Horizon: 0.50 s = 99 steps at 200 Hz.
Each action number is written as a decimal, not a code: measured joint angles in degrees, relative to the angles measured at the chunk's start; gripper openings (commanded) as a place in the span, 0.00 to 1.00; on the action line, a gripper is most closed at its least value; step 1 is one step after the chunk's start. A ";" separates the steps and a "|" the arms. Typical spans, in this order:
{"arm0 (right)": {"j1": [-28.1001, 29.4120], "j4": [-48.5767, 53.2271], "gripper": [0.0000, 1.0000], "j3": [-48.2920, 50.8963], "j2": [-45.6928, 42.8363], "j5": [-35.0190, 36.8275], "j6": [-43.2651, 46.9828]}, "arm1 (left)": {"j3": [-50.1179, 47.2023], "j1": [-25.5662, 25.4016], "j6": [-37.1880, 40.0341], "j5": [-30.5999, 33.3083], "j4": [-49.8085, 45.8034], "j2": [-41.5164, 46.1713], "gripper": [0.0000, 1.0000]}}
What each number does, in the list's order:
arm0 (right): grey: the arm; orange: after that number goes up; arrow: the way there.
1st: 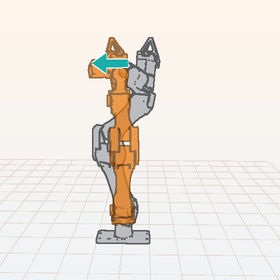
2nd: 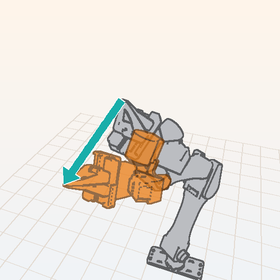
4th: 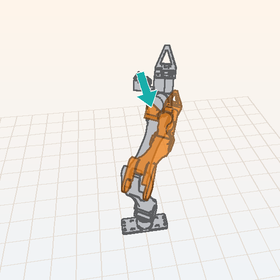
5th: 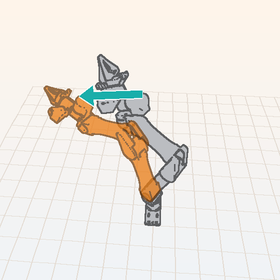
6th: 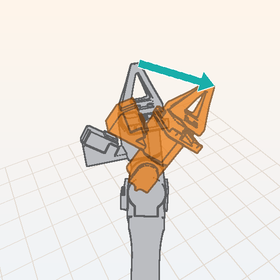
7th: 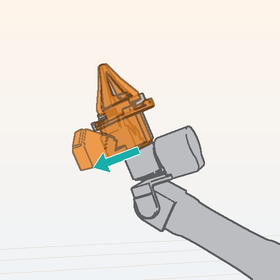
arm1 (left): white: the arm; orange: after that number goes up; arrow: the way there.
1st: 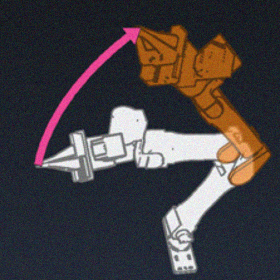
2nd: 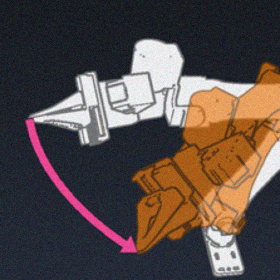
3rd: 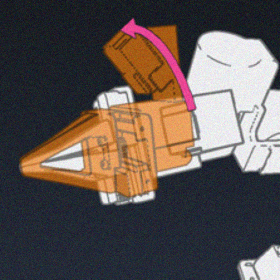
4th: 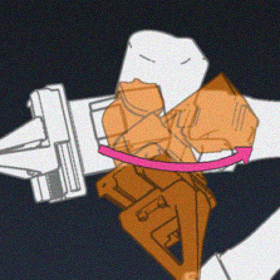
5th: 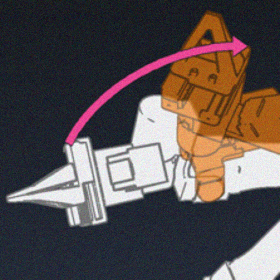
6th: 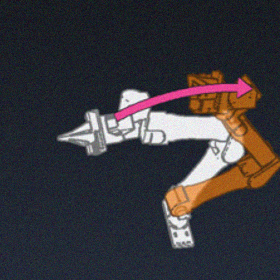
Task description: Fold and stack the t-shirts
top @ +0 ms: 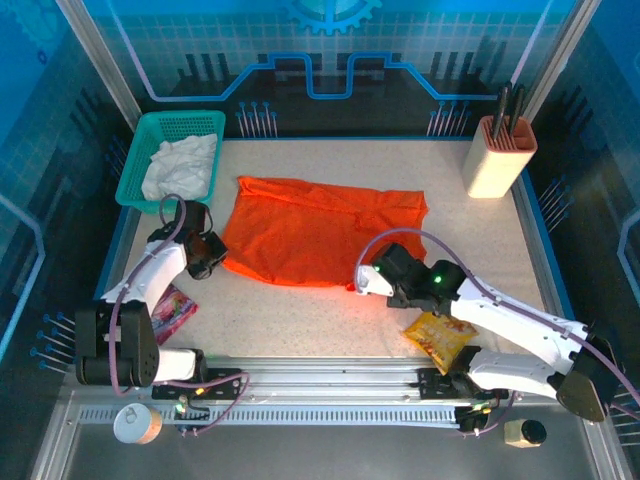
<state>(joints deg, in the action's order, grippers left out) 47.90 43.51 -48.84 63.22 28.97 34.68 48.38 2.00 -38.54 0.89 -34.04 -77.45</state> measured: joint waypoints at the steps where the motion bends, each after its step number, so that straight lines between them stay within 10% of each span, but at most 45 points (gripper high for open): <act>1: -0.11 -0.04 0.00 -0.07 0.04 0.15 -0.02 | 0.13 0.00 0.02 0.02 -0.02 -0.11 0.00; 99: -11.78 -12.15 0.00 -2.29 6.19 4.96 1.53 | 19.28 0.00 1.22 1.46 -0.52 -19.43 0.00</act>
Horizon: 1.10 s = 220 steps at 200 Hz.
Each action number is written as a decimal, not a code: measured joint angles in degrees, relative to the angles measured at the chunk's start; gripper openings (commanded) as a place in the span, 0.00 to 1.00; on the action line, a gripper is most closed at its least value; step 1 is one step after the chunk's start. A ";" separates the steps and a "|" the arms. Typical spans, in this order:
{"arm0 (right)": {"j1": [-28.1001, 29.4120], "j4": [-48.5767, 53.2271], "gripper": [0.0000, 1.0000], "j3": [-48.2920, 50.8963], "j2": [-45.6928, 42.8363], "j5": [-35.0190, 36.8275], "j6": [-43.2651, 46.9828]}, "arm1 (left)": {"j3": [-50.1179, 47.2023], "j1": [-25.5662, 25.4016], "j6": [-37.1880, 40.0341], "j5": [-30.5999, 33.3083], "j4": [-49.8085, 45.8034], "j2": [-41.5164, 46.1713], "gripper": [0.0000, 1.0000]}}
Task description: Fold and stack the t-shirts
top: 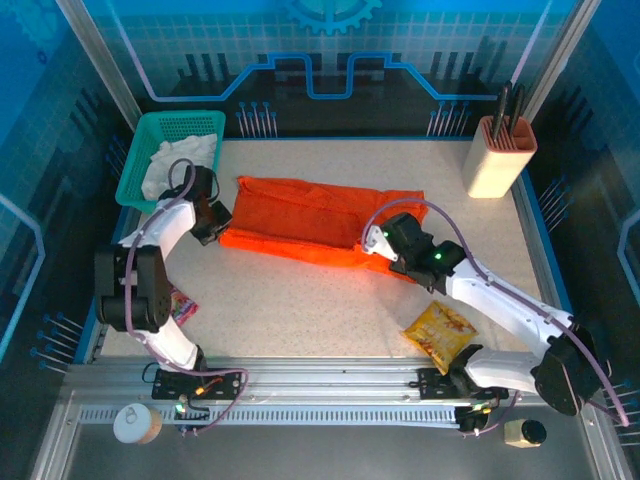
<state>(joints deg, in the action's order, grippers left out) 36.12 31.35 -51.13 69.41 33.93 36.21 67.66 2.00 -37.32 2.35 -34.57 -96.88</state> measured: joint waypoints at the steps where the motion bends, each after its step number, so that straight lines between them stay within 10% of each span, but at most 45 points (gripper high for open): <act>1: -0.15 -0.17 0.00 -0.04 0.15 0.00 0.09 | 0.11 0.00 0.00 0.00 0.00 -0.11 0.00; 100: -9.33 -10.21 0.00 -4.31 12.46 -5.90 7.21 | 7.39 0.00 0.00 0.85 -0.17 -9.90 0.05; 185: -14.32 -21.20 0.00 -9.31 27.43 -10.78 14.16 | 10.62 -0.02 0.44 0.81 0.31 -13.84 0.43; 220: -14.73 -25.24 0.36 -11.82 33.07 -8.20 13.42 | 10.69 -0.07 0.39 0.63 0.28 -13.86 0.60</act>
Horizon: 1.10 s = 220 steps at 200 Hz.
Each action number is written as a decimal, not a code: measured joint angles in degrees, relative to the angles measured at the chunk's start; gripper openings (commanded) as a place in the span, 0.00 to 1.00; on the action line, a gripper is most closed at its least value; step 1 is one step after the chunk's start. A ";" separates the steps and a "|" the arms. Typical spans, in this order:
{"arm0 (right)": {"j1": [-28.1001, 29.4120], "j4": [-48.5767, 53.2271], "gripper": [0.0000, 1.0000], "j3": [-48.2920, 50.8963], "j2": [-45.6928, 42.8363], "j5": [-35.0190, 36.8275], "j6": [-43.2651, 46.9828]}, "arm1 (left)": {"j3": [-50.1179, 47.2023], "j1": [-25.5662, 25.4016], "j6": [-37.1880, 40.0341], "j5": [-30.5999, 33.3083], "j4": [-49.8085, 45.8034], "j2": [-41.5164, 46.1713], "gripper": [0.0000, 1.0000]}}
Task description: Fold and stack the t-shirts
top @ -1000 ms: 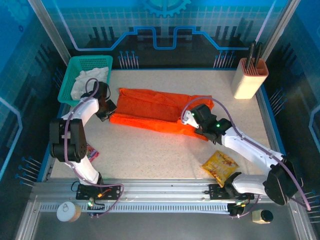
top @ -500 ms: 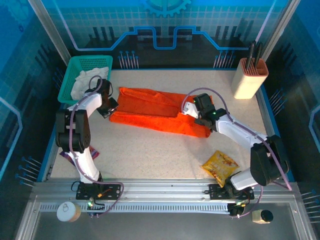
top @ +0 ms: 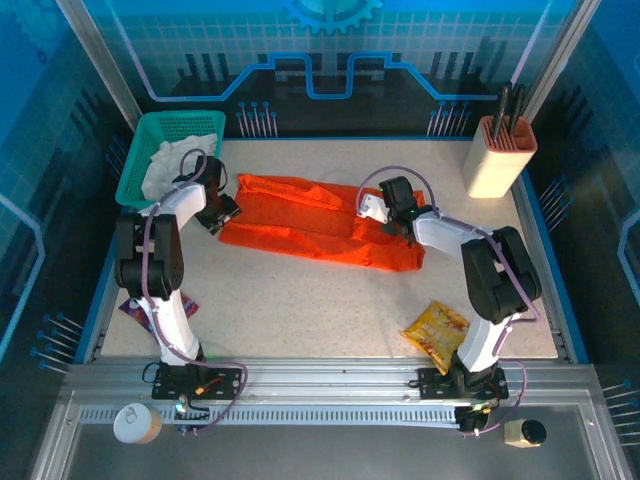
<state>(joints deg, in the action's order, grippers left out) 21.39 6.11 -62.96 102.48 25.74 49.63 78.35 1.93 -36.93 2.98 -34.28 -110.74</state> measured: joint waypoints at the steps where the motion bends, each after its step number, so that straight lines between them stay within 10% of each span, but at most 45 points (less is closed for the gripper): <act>1: 0.00 -0.11 0.36 -0.13 0.11 0.11 0.22 | 0.00 -0.02 -0.07 -0.02 0.02 0.00 0.60; 29: -0.35 -0.66 0.52 -1.97 0.55 4.44 -5.11 | 0.48 -0.46 0.72 -1.77 -0.33 0.28 0.66; 72: -0.48 8.17 0.51 -3.21 -6.58 7.74 -26.34 | 2.99 -3.08 2.62 -2.89 -3.19 5.33 0.80; 140: -7.06 26.95 0.00 -3.63 -15.30 -15.34 -64.67 | 6.75 -6.12 5.49 -6.62 -5.44 7.08 0.00; 220: -9.84 30.95 0.00 -0.90 -3.39 -26.27 -73.46 | 6.80 -8.63 6.93 -7.30 -5.29 -7.56 0.00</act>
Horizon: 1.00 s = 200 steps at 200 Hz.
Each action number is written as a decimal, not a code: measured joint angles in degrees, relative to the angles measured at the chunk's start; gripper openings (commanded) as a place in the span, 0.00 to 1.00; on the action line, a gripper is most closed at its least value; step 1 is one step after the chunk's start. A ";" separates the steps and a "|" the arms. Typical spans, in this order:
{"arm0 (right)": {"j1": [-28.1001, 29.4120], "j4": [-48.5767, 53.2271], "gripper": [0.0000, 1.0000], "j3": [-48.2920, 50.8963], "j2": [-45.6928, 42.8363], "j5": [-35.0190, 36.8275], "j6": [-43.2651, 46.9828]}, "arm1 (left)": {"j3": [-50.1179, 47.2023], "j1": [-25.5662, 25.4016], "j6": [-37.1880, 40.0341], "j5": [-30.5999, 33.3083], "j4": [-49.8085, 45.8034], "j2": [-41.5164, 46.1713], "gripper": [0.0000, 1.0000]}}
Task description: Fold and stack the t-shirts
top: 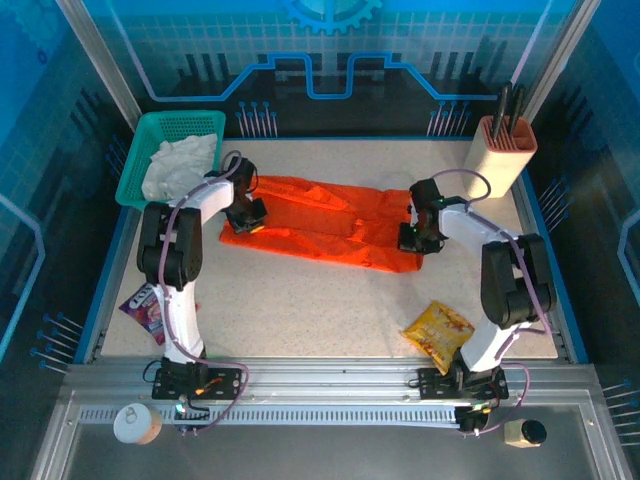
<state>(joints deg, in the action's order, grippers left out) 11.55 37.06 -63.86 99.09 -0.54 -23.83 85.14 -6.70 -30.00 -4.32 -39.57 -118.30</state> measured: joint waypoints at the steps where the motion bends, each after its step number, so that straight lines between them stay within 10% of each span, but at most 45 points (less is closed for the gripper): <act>1: -0.04 0.00 0.00 0.00 0.33 0.00 0.02 | 0.00 -0.02 0.00 0.00 0.00 -0.09 0.00; 109: -4.59 6.03 0.00 -21.38 19.45 0.13 4.00 | -6.43 -1.97 -0.11 2.27 4.13 2.97 0.00; 200: -4.87 20.15 0.00 -72.13 48.96 0.28 13.46 | -27.98 -17.99 -10.67 -2.69 11.37 18.78 0.00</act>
<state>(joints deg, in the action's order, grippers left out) 6.68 57.21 -135.98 148.05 -0.25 -10.37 57.17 -24.69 -40.66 -7.01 -28.21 -99.53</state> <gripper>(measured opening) 0.065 0.054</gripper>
